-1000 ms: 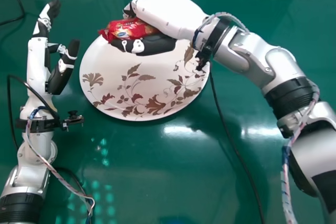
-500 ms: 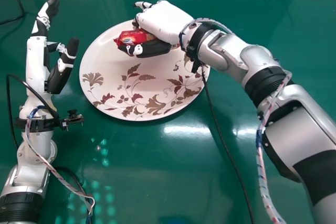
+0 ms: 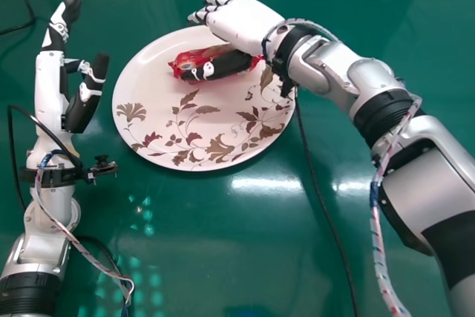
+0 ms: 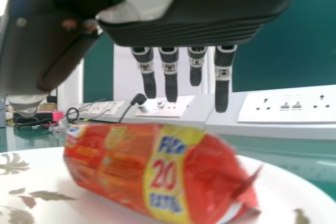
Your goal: Pick up biscuit and place it in the plate
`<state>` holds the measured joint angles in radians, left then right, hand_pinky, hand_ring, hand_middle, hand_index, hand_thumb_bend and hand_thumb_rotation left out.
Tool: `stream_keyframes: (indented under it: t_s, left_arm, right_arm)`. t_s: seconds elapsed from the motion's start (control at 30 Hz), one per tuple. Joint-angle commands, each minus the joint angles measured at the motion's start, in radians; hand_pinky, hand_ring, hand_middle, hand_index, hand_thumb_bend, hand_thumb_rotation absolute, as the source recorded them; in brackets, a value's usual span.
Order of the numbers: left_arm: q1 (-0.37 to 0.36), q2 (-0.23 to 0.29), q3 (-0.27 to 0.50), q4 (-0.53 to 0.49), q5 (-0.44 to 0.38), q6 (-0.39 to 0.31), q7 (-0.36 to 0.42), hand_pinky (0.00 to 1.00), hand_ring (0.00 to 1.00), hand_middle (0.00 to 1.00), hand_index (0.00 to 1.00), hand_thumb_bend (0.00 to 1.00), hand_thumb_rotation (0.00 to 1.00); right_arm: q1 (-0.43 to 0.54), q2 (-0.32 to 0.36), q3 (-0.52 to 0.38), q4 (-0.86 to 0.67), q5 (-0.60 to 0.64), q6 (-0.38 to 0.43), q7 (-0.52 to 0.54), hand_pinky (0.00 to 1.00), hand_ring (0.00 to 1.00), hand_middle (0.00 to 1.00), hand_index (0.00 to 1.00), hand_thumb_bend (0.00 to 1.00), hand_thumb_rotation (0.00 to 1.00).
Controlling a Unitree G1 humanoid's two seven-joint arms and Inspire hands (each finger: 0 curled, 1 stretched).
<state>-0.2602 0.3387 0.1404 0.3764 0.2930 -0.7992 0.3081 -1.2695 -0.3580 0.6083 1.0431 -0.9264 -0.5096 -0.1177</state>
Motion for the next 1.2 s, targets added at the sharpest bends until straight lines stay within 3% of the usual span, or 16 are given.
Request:
stream_keyframes:
  t_s: [0.0,0.23,0.33,0.47,0.5,0.67,0.8,0.93,1.07,1.17]
  left_arm:
    - [0.06,-0.04,-0.019,0.06,-0.005,-0.002,0.001,0.0,1.0,1.0,1.0,1.0,0.98]
    - [0.059,-0.041,-0.021,0.058,-0.004,0.008,-0.002,0.0,1.0,1.0,1.0,1.0,0.99]
    - [0.057,-0.043,-0.022,0.057,0.002,0.01,0.003,0.0,1.0,1.0,1.0,1.0,0.98]
    - [0.055,-0.046,-0.025,0.06,0.006,0.011,0.007,0.0,1.0,1.0,1.0,1.0,1.0]
    - [0.054,-0.047,-0.026,0.066,0.002,0.008,0.005,0.0,1.0,1.0,1.0,1.0,1.0]
    - [0.047,-0.045,-0.026,0.086,0.01,0.001,0.015,0.0,1.0,0.99,1.0,1.0,0.99]
    - [0.054,-0.047,-0.028,0.081,0.013,0.011,0.016,0.0,1.0,0.98,1.0,1.0,0.99]
    - [0.065,-0.05,-0.031,0.07,0.01,0.025,0.006,0.0,1.0,0.97,1.0,0.99,0.97]
    - [0.073,-0.051,-0.033,0.067,0.018,0.032,0.007,0.0,1.0,0.97,1.0,1.0,0.98]
    - [0.08,-0.052,-0.034,0.064,0.014,0.04,0.002,0.0,1.0,0.96,1.0,1.0,0.98]
  right_arm:
    - [-0.01,-0.002,-0.004,-0.024,0.017,0.012,0.025,0.76,0.89,0.95,0.97,1.0,0.73]
    - [-0.006,-0.025,-0.034,-0.096,0.065,0.06,0.147,0.79,0.92,0.98,1.0,1.0,0.77]
    - [0.02,-0.062,-0.072,-0.178,0.102,0.069,0.183,0.75,0.9,0.97,0.98,1.0,0.79]
    - [0.077,-0.114,-0.126,-0.351,0.147,0.142,0.296,0.7,0.87,0.96,0.97,0.98,0.69]
    - [0.111,-0.134,-0.159,-0.432,0.171,0.185,0.335,0.68,0.87,0.96,0.96,0.87,0.63]
    - [0.275,-0.204,-0.322,-0.72,0.314,0.309,0.442,0.65,0.83,0.92,0.89,0.73,0.41]
    - [0.426,-0.237,-0.465,-0.921,0.411,0.386,0.45,0.65,0.8,0.87,0.84,0.68,0.29]
    - [0.594,-0.246,-0.621,-1.092,0.488,0.441,0.408,0.54,0.69,0.77,0.77,0.62,0.26]
    - [0.713,-0.222,-0.709,-1.21,0.554,0.516,0.402,0.54,0.68,0.76,0.75,0.57,0.27]
    - [0.809,-0.187,-0.758,-1.272,0.605,0.511,0.364,0.51,0.65,0.72,0.72,0.53,0.17]
